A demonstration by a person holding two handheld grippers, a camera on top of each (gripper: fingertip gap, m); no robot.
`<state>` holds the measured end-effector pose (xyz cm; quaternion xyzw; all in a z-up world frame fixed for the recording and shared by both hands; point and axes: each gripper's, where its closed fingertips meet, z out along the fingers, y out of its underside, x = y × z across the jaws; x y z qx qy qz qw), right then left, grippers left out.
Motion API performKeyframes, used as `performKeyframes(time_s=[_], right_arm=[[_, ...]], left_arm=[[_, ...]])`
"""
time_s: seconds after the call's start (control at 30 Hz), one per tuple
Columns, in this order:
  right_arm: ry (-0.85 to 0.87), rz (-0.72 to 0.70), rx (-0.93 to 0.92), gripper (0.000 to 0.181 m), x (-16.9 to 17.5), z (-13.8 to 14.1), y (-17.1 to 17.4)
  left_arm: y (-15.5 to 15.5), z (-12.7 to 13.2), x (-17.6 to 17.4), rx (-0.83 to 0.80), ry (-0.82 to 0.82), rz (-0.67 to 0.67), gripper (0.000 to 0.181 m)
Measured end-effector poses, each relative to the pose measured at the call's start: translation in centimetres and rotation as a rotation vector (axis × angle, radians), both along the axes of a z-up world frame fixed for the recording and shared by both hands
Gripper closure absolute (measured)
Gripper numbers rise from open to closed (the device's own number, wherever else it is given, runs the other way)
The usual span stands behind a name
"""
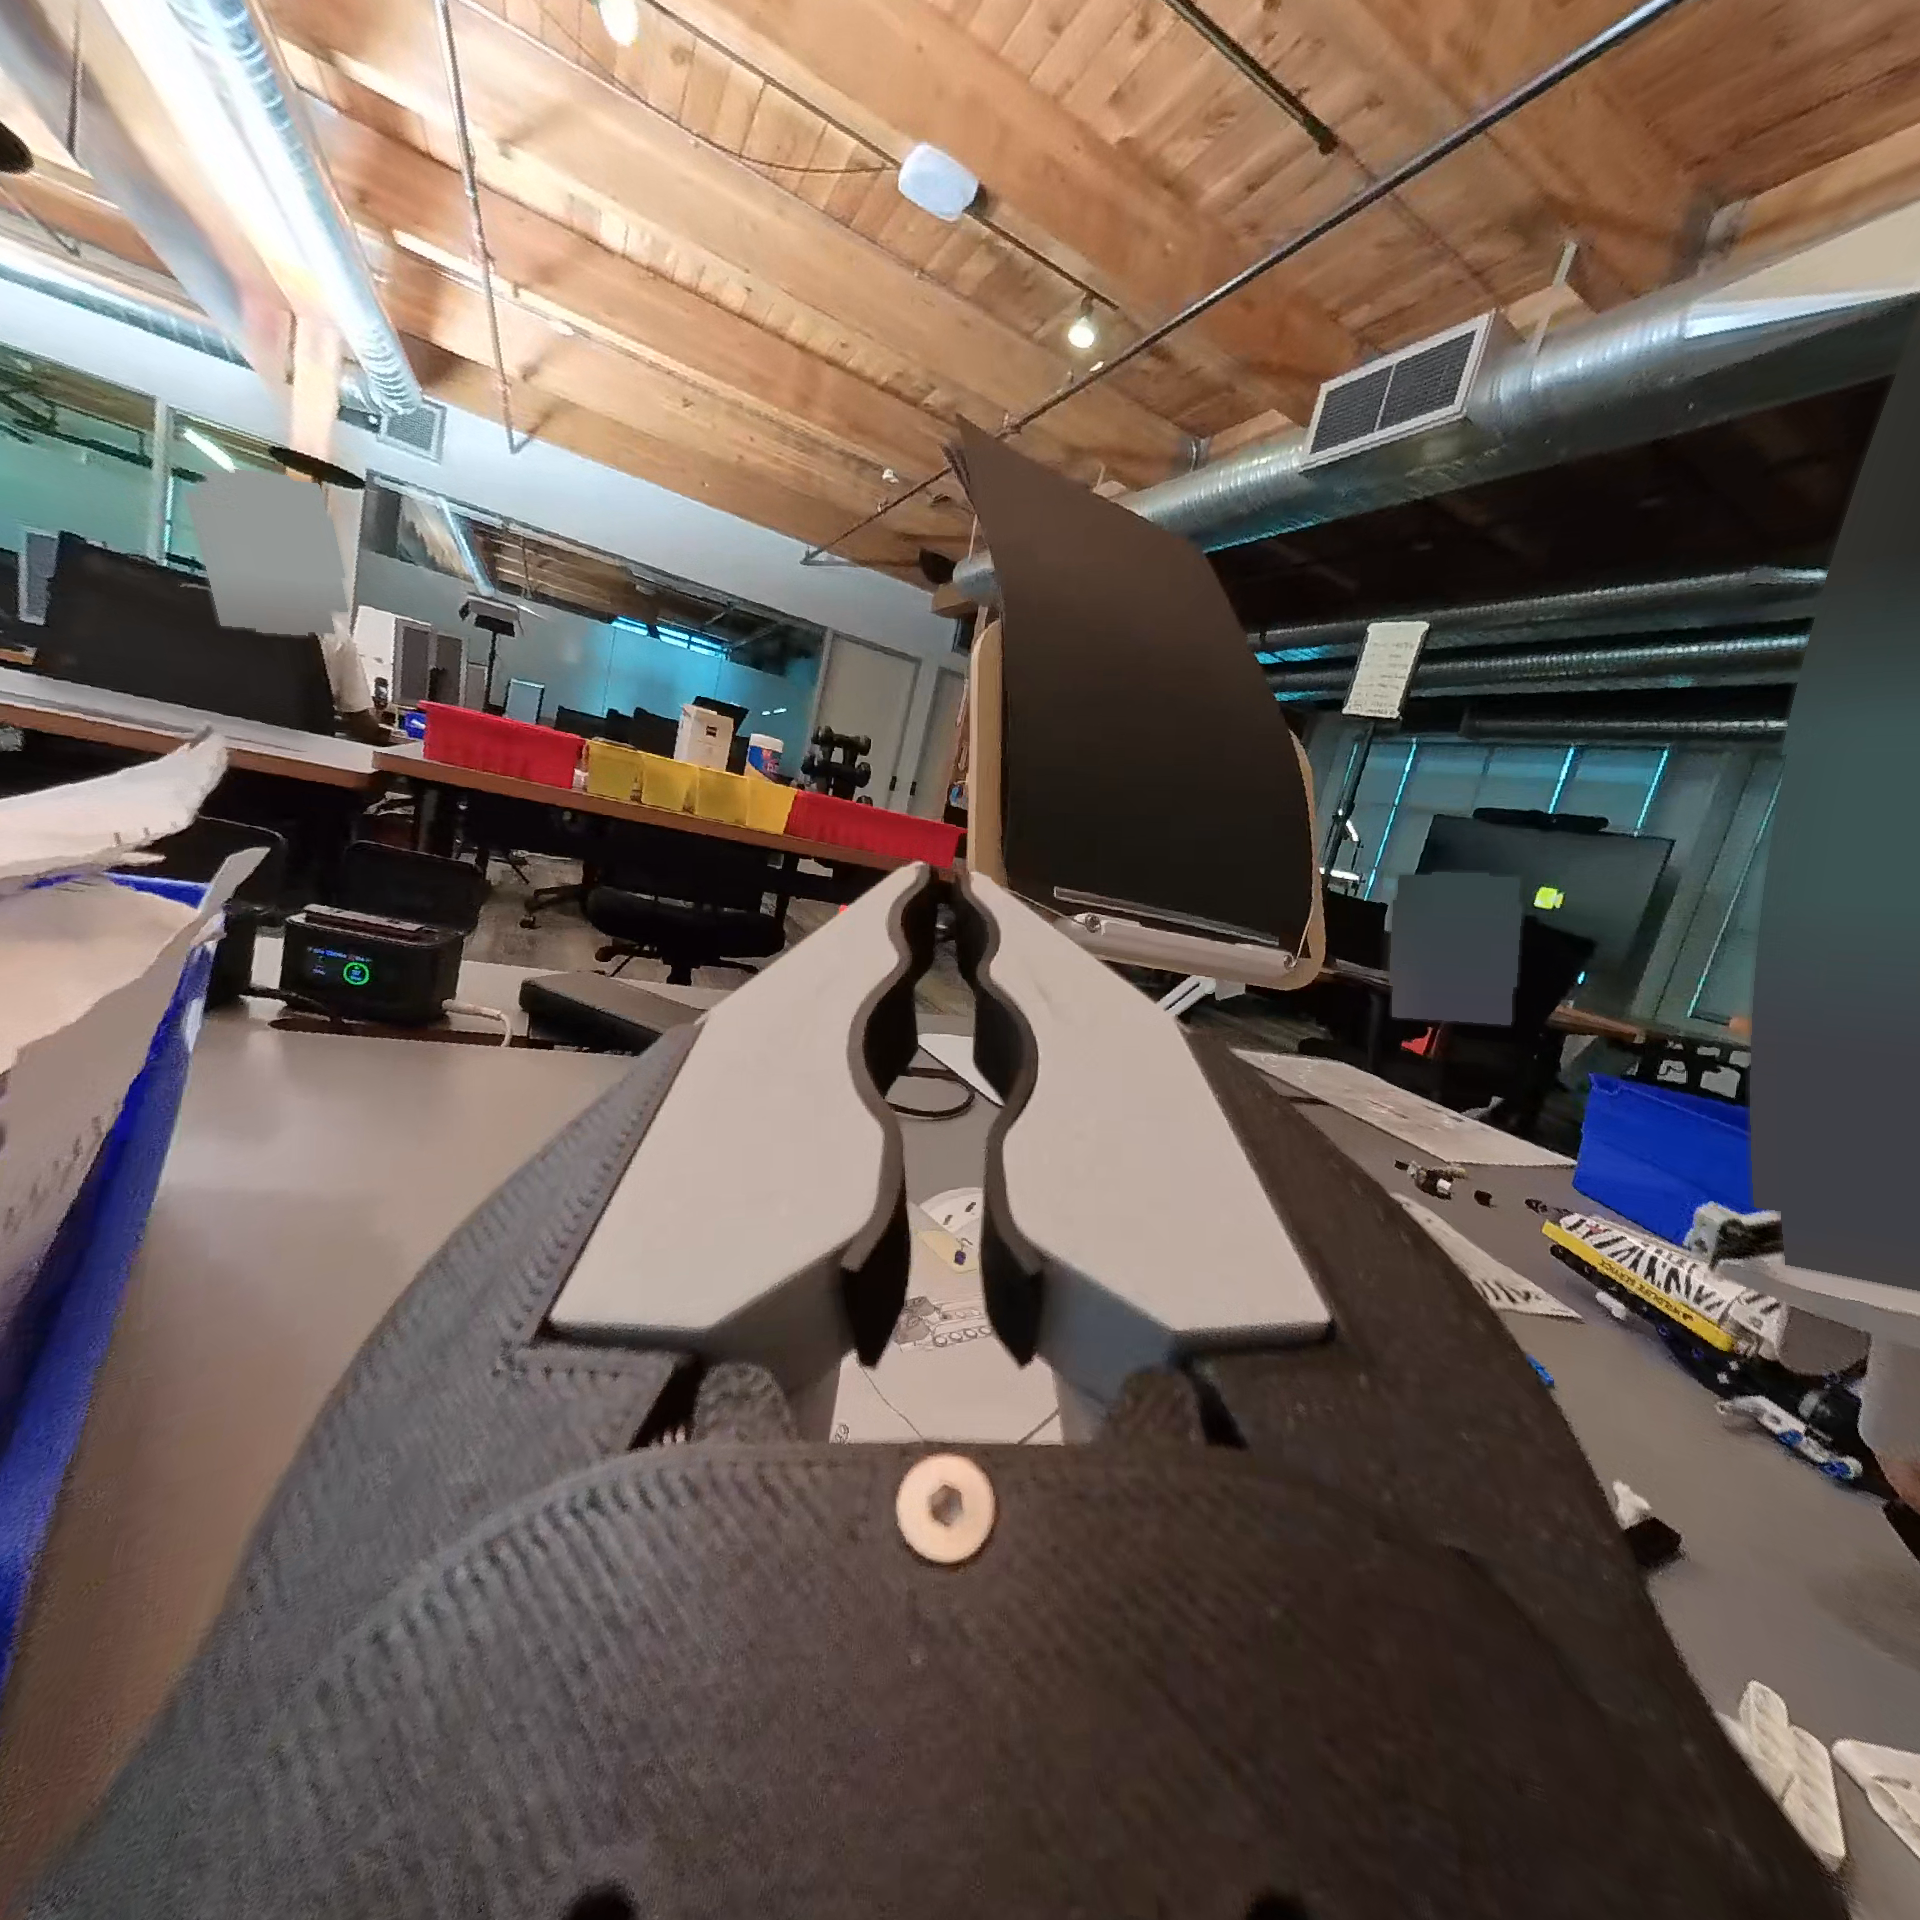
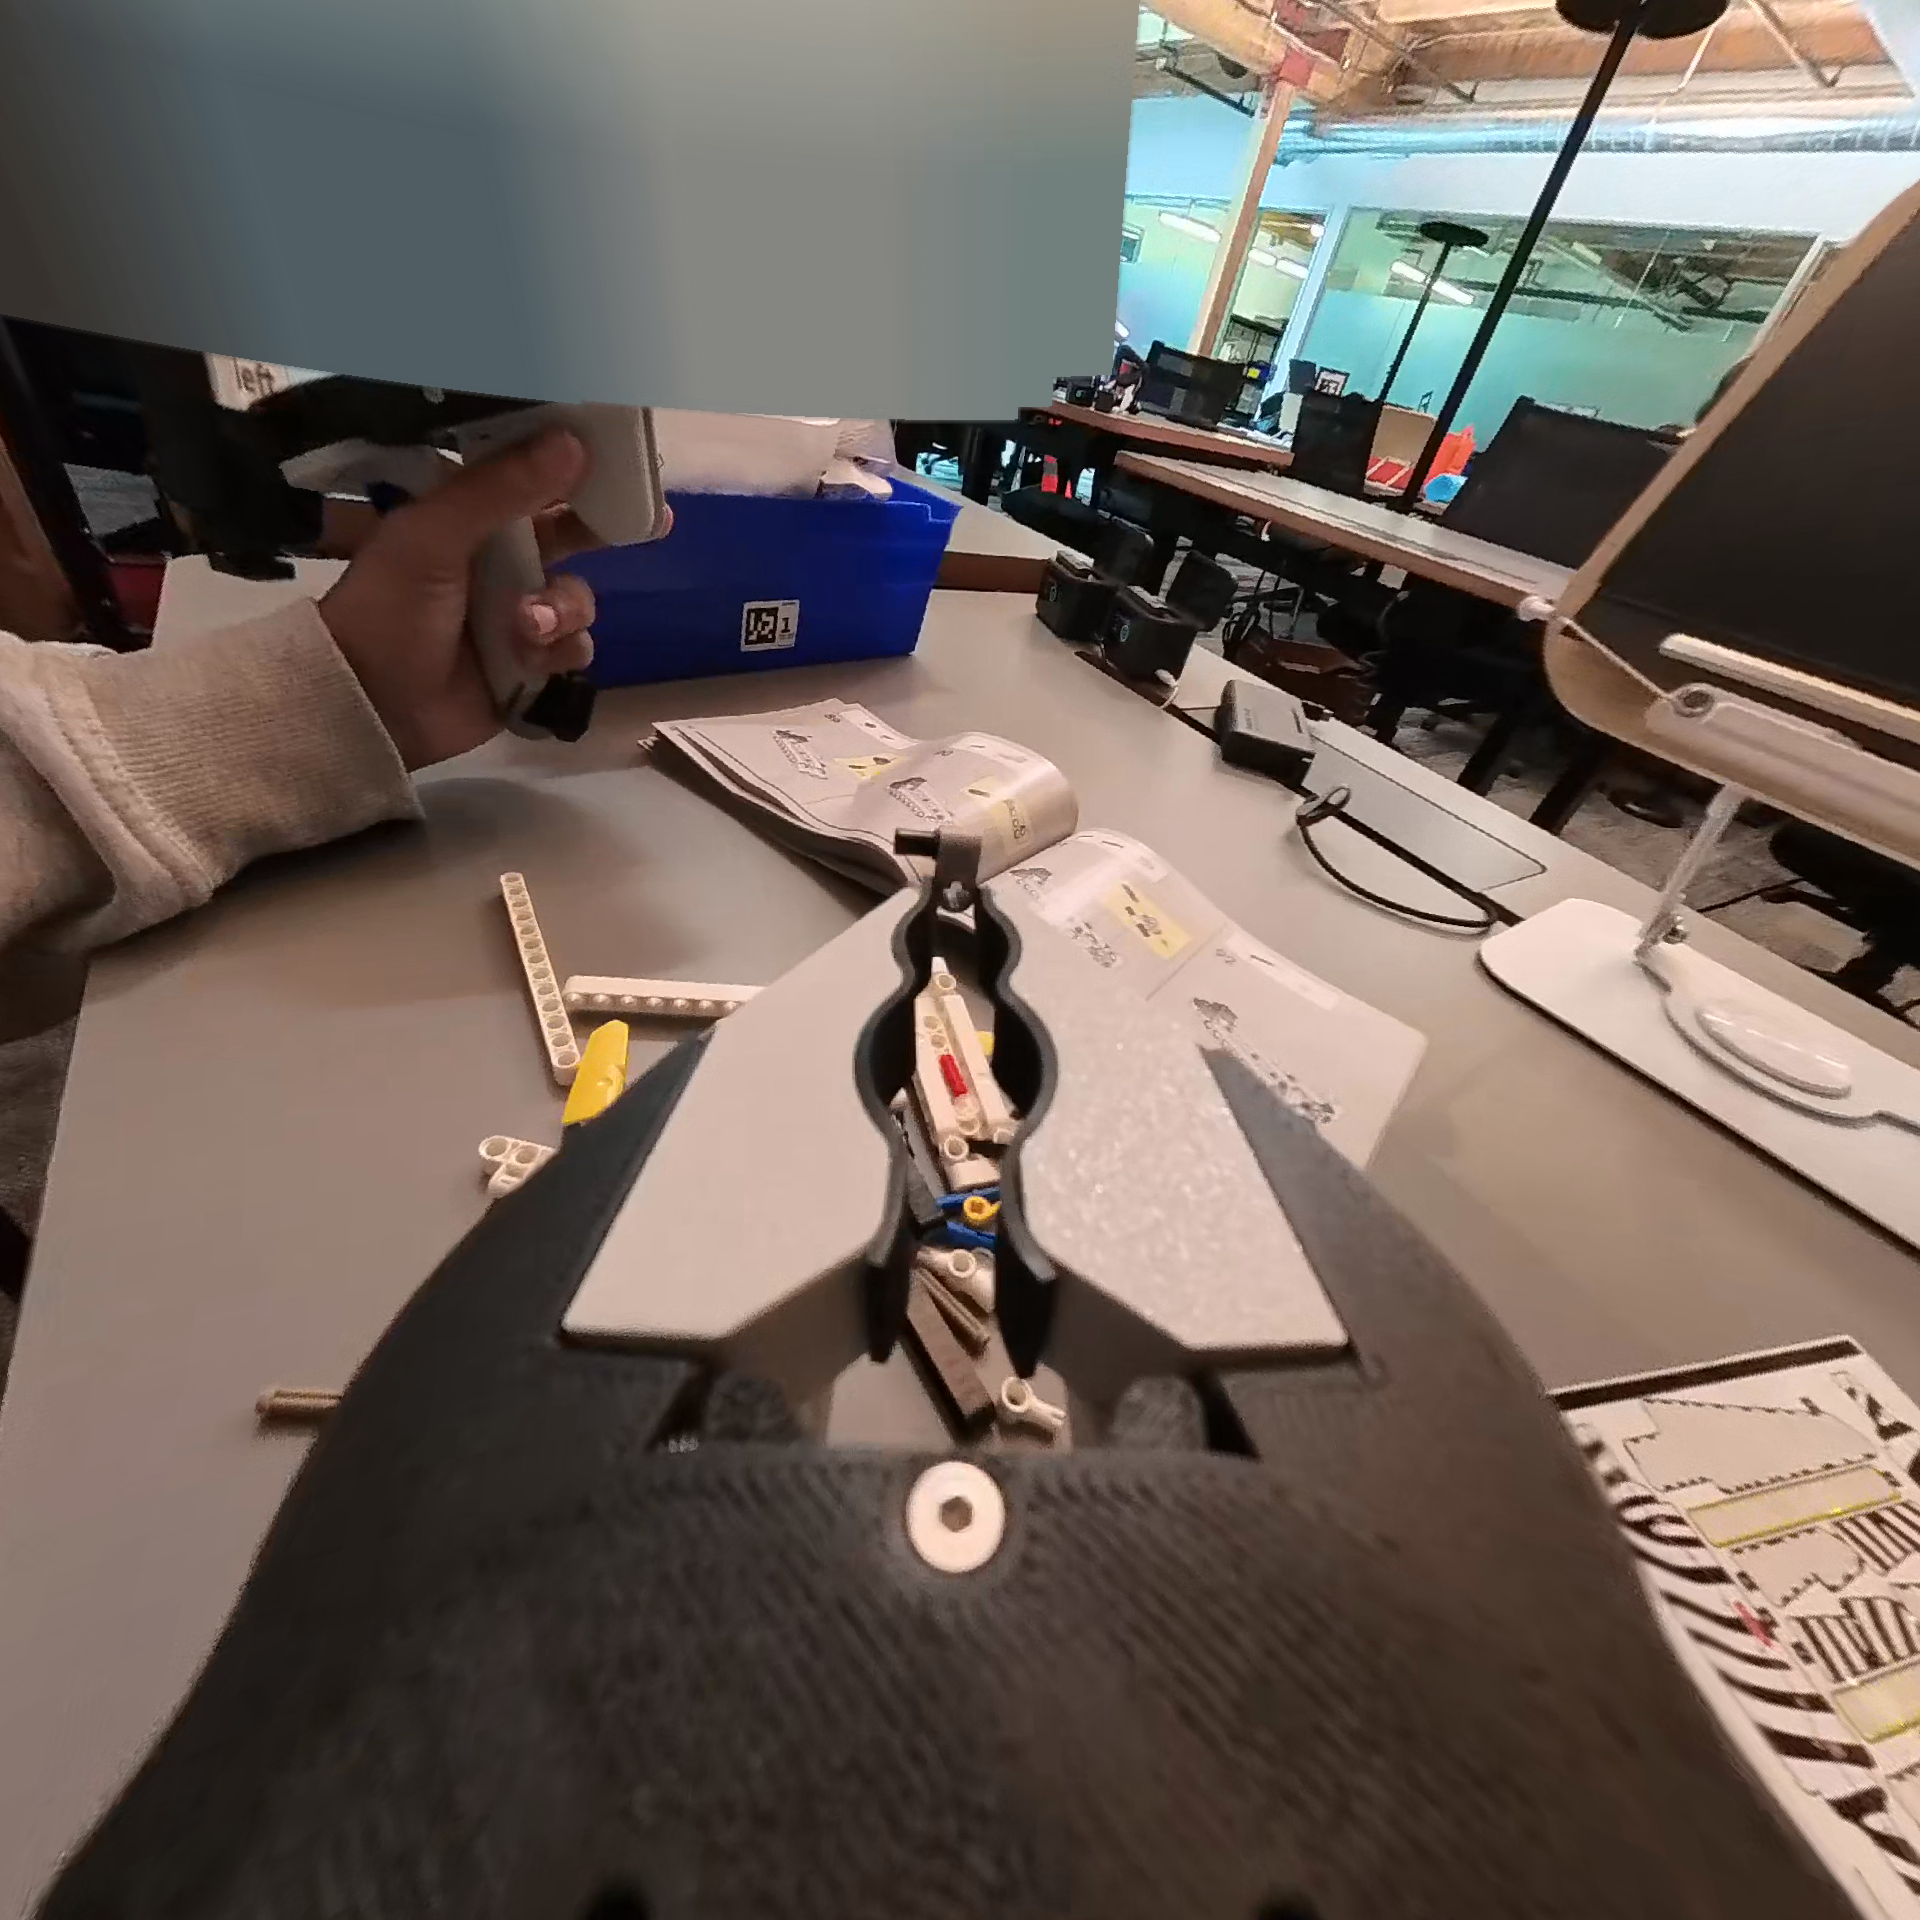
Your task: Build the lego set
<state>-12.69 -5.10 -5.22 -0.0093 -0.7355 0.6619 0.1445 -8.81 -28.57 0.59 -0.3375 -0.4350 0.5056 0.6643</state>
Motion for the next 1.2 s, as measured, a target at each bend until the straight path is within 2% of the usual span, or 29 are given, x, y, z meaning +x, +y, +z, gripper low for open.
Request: performKeyframes(time_s=[0.23, 0.37, 0.5, 0.63, 0.9, 1.07, 1.2], right_arm=[[0.086, -0.002, -0.034, 0.177, 0.6, 1.0, 0.2], [0.066, -0.003, -0.029, 0.177, 0.4, 0.9, 0.2], [0.056, -0.013, -0.018, 0.177, 0.1, 0.6, 0.1], [0.059, -0.016, -0.009, 0.177, 0.0, 0.4, 0.0], [0.089, -0.048, 0.0, 0.178, -0.4, 0.3, 0.1], [0.173, -0.089, 0.079, 0.178, -0.7, -0.7, -0.4], [0.23, -0.106, 0.119, 0.177, -0.6, -1.1, -0.6]], left_arm=[[-1.9, 0.1, 0.9, 0.176, 0.074, -0.058, 0.171], [-0.9, -0.1, 0.4, 0.211, 0.07, -0.18, 0.169], [2.4, -0.7, -1.2, 0.277, 0.01, -0.446, 0.168], [6.0, -0.9, -1.7, 0.272, -0.052, -0.686, 0.165], [12.1, -1.9, -1.9, 0.158, -0.162, -0.9, 0.165], [17.4, -2.7, -2.7, 0.193, -0.249, -1.07, 0.163], [21.1, -4.2, -2.9, 0.186, -0.375, -1.193, 0.155]])
